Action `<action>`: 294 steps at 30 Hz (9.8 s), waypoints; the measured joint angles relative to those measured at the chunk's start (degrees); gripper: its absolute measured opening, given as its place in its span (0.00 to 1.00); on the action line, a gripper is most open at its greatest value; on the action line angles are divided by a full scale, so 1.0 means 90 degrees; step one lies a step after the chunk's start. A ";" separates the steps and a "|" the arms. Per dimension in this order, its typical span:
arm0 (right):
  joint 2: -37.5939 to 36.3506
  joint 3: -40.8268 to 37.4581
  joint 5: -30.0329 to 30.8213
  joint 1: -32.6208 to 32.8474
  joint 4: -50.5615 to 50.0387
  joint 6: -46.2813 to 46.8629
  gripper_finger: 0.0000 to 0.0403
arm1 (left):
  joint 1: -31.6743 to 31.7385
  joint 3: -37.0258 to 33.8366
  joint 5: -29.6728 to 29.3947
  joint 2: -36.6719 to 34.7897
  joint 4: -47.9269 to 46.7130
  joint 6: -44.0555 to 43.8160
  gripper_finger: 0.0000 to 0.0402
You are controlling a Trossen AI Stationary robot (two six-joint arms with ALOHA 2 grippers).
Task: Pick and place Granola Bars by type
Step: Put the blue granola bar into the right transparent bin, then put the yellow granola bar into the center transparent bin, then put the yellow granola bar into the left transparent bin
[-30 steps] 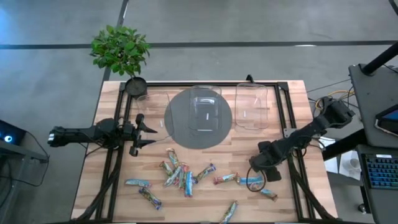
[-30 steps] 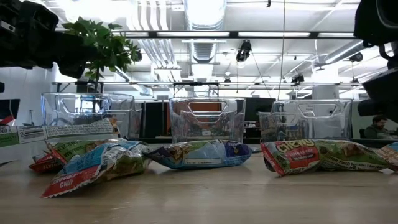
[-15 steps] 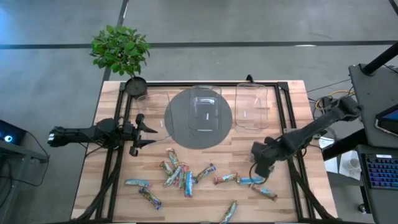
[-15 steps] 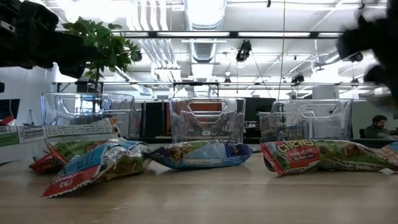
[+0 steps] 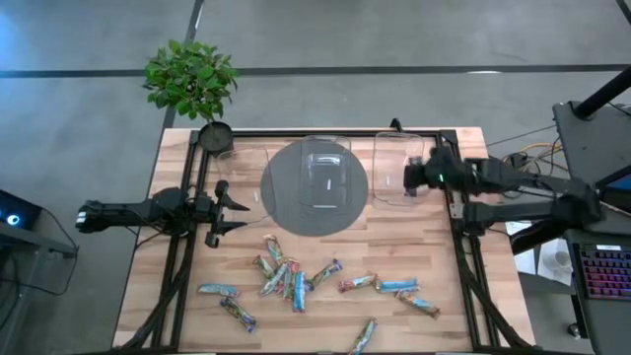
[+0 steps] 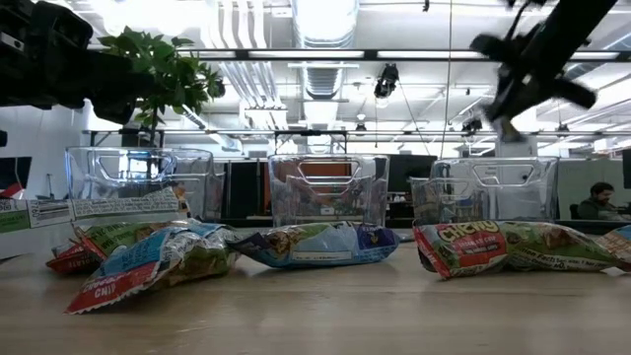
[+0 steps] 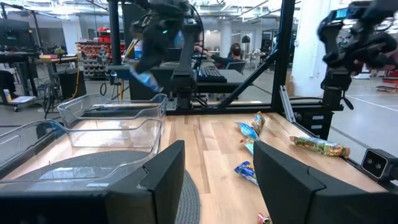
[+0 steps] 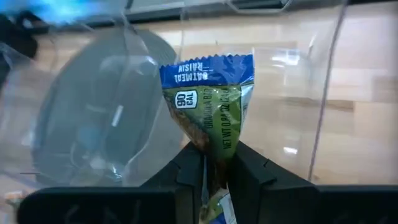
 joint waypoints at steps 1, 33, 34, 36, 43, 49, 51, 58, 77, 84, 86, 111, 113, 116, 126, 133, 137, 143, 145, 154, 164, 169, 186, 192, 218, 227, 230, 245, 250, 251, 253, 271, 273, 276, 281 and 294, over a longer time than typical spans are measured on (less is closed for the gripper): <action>0.0057 -0.0113 -0.0476 -0.0451 0.0345 -0.0430 0.16 | 0.0000 0.0000 0.0000 0.0000 0.0000 0.0000 0.43; 0.1502 0.1085 -0.2996 0.4060 -0.0845 -0.0798 0.56 | 0.0000 0.0000 -0.0002 -0.0002 0.0016 0.0115 0.43; 0.1589 0.1038 -0.3018 0.4421 -0.0800 -0.0441 0.56 | 0.0002 0.0000 0.0002 -0.0002 0.0028 0.0131 0.43; 0.1883 0.0964 -0.3030 0.5137 -0.0731 0.0279 0.56 | 0.0002 0.0000 0.0002 0.0009 0.0029 0.0136 0.43; 0.3373 0.1027 -0.3018 0.6752 -0.0178 0.1843 0.56 | 0.0002 0.0000 0.0002 0.0048 0.0017 0.0104 0.43; 0.4501 0.1255 -0.3014 0.7135 0.0347 0.2142 0.58 | 0.0002 0.0000 0.0000 0.0049 0.0012 0.0094 0.43; 0.4822 0.1273 -0.3011 0.7124 0.0581 0.2105 0.60 | 0.0002 0.0000 0.0000 0.0049 0.0012 0.0093 0.43; 0.5700 0.1226 -0.3049 0.7079 0.0680 0.2183 0.60 | 0.0002 0.0000 0.0000 0.0051 0.0010 0.0032 0.43; 0.3629 0.1786 -0.1648 0.5329 0.0912 0.2808 0.07 | 0.0001 0.0000 -0.0002 0.0051 0.0009 0.0024 0.43; 0.3372 0.2814 -0.0791 0.2247 0.1730 0.0405 0.07 | 0.0001 0.0000 -0.0002 0.0051 0.0007 0.0024 0.43; 0.3635 0.3098 -0.1226 0.1346 0.2057 -0.0326 0.07 | 0.0002 0.0000 -0.0002 0.0051 0.0007 0.0024 0.43; 0.5339 0.5396 -0.1633 0.1508 -0.1279 -0.2850 0.60 | 0.0000 0.0000 -0.0250 0.0074 0.0202 -0.5663 0.43; 0.5143 0.5283 -0.1575 0.1886 -0.1917 -0.2400 0.60 | 0.0000 0.0000 -0.0647 0.0078 0.0214 -0.5680 0.43; 0.4849 0.5021 -0.1375 0.2465 -0.2342 -0.1539 0.59 | 0.0000 0.0000 -0.1436 0.0092 0.0487 -0.5868 0.43; 0.4338 0.3729 -0.0912 0.4080 -0.2374 0.1312 0.58 | -0.0063 0.1178 -0.1786 0.0636 -0.0956 -0.6105 0.42; 0.4362 0.2999 -0.1501 0.4319 -0.1923 0.1435 0.58 | -0.0411 0.3523 -0.0292 0.2497 -0.2967 -0.4149 0.40; 0.4362 0.2867 -0.1562 0.4318 -0.1874 0.1238 0.57 | -0.0949 0.4537 -0.0092 0.3947 -0.4527 -0.2690 0.40; 0.4362 0.2820 -0.1533 0.4321 -0.1879 0.1029 0.57 | -0.2071 0.5038 -0.0117 0.5696 -0.5252 -0.1863 0.40; 0.4362 0.2796 -0.1528 0.4337 -0.1881 0.0948 0.57 | -0.2467 0.5052 -0.0189 0.6174 -0.5124 -0.1642 0.40; 0.4362 0.2431 -0.1518 0.4347 -0.1879 0.0368 0.57 | -0.3750 0.5167 -0.1577 0.7808 -0.4336 -0.0263 0.40; 0.4357 0.2076 -0.1632 0.4421 -0.1831 -0.0125 0.57 | -0.3679 0.5472 -0.1714 0.9226 -0.4036 -0.0141 0.40; 0.4357 0.2001 -0.1657 0.4468 -0.1726 -0.0219 0.57 | -0.3489 0.5510 -0.1714 0.9728 -0.3724 -0.0148 0.40; 0.4348 0.2001 -0.1464 0.4600 -0.1723 -0.0571 0.57 | -0.2980 0.5401 -0.0158 1.0037 -0.4375 -0.1874 0.22; 0.4264 0.1989 -0.0858 0.4625 -0.1729 -0.0698 0.57 | -0.3060 0.5509 0.0761 0.9155 -0.4624 -0.4553 0.04; 0.3024 0.1904 0.0779 0.3854 -0.1410 -0.0290 0.57 | -0.0509 0.5190 -0.4998 0.6687 -0.6563 -1.0472 0.29; 0.3027 0.1860 0.0782 0.3854 -0.1390 -0.0472 0.57 | -0.1284 0.6376 -0.4090 0.6533 -0.5754 -0.7093 0.41; 0.3027 0.1804 0.0782 0.3854 -0.1382 -0.0722 0.57 | -0.2163 0.6822 -0.3207 0.6564 -0.5161 -0.5251 0.41; 0.3029 0.1333 0.0477 0.3830 -0.0690 -0.0999 0.57 | -0.5171 0.6798 -0.1874 0.8691 -0.6600 -0.6220 0.41; 0.3029 0.1321 0.0434 0.3825 -0.0658 -0.0869 0.57 | -0.5489 0.6764 -0.1524 0.9380 -0.6804 -0.6224 0.41; 0.3029 0.1321 0.0434 0.3825 -0.0650 -0.0821 0.57 | -0.5552 0.6766 -0.1521 0.9459 -0.6798 -0.6229 0.41; 0.3029 0.1321 0.0419 0.3825 -0.0624 -0.0796 0.57 | -0.5709 0.6738 -0.1520 0.9558 -0.6794 -0.6264 0.41; 0.3029 0.1311 0.0145 0.3825 -0.0582 -0.0639 0.57 | -0.6472 0.4894 -0.1183 0.9141 -0.5695 -0.7425 0.41; 0.3029 0.1311 0.0147 0.3825 -0.0582 -0.0630 0.57 | -0.6472 0.4702 -0.1133 0.9130 -0.5632 -0.7640 0.41; 0.3029 0.1311 0.0145 0.3825 -0.0584 -0.0619 0.57 | -0.6465 0.4493 -0.0922 0.9114 -0.5304 -0.7609 0.41; 0.3029 0.1311 0.0145 0.3825 -0.0587 -0.0618 0.57 | -0.6472 0.4464 -0.0733 0.9122 -0.4532 -0.7154 0.41; 0.3029 0.1201 0.0150 0.3780 -0.0590 -0.0618 0.57 | -0.6433 0.4580 -0.1480 0.8830 -0.4213 -0.8261 0.41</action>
